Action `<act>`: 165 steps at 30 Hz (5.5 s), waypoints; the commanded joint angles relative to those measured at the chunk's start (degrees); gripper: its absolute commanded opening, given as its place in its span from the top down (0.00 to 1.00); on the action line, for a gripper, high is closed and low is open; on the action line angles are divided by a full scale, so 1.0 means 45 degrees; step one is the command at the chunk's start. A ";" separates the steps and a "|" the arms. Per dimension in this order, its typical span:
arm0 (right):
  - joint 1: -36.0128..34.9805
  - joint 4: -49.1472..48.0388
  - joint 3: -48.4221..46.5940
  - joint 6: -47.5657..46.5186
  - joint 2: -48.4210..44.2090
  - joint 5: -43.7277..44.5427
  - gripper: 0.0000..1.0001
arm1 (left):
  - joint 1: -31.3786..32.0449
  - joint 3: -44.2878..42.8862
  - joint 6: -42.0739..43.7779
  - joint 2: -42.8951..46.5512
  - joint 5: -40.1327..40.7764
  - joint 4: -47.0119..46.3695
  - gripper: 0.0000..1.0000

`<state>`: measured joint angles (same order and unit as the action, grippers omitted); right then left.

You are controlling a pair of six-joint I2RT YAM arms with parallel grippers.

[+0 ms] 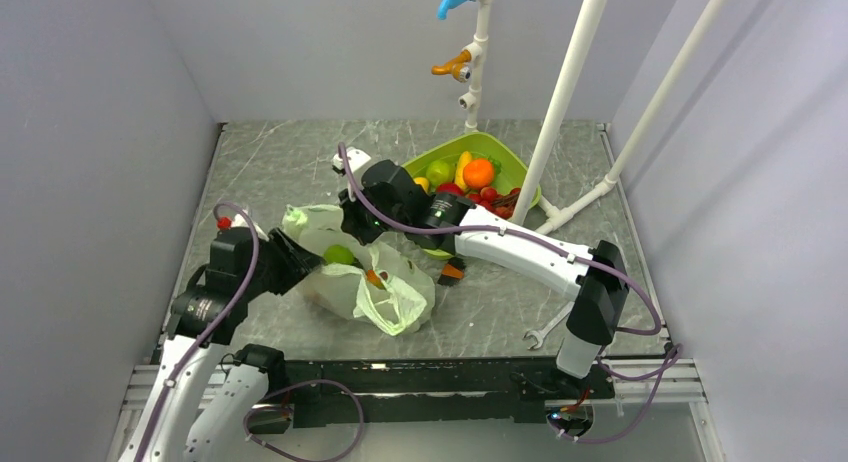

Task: Take the fake fruits out of the plastic bag
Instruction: Adjust the plastic bag at the center of the board.

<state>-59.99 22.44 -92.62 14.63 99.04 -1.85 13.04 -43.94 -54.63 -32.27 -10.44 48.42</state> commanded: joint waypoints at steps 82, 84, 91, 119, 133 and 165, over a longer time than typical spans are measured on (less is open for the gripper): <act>-0.3075 -0.6980 0.7186 -0.4606 -0.5018 -0.7934 1.00 | 0.0017 -0.5066 0.5130 -0.2579 -0.1002 0.3282 0.01; -0.3071 -0.7064 0.7207 -0.4519 -0.4990 -0.7812 1.00 | 0.0188 -0.4608 0.4642 -0.2672 -0.1152 0.2711 0.01; -0.3092 -0.6924 0.7154 -0.4265 -0.4981 -0.7282 1.00 | 0.2569 -0.4026 0.4620 -0.3845 0.0785 0.1753 0.11; 0.0661 -0.2981 0.6805 0.0294 -0.7486 -0.2080 0.01 | 0.2591 -0.0427 0.8115 -0.0073 0.1820 -0.1931 1.00; 0.0400 -0.3557 0.2297 0.0170 -0.2196 -0.1681 1.00 | 0.2591 -0.0523 0.8000 0.0607 0.1860 -0.1667 1.00; -0.1482 -0.8308 0.8881 0.0335 -0.2463 0.2196 0.59 | 0.2591 -0.1147 0.4901 0.1232 0.1849 0.3722 1.00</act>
<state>-67.99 -15.42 -47.86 12.82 93.49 7.99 24.58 -48.49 -30.94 -26.79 1.56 60.77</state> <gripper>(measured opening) 0.289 0.010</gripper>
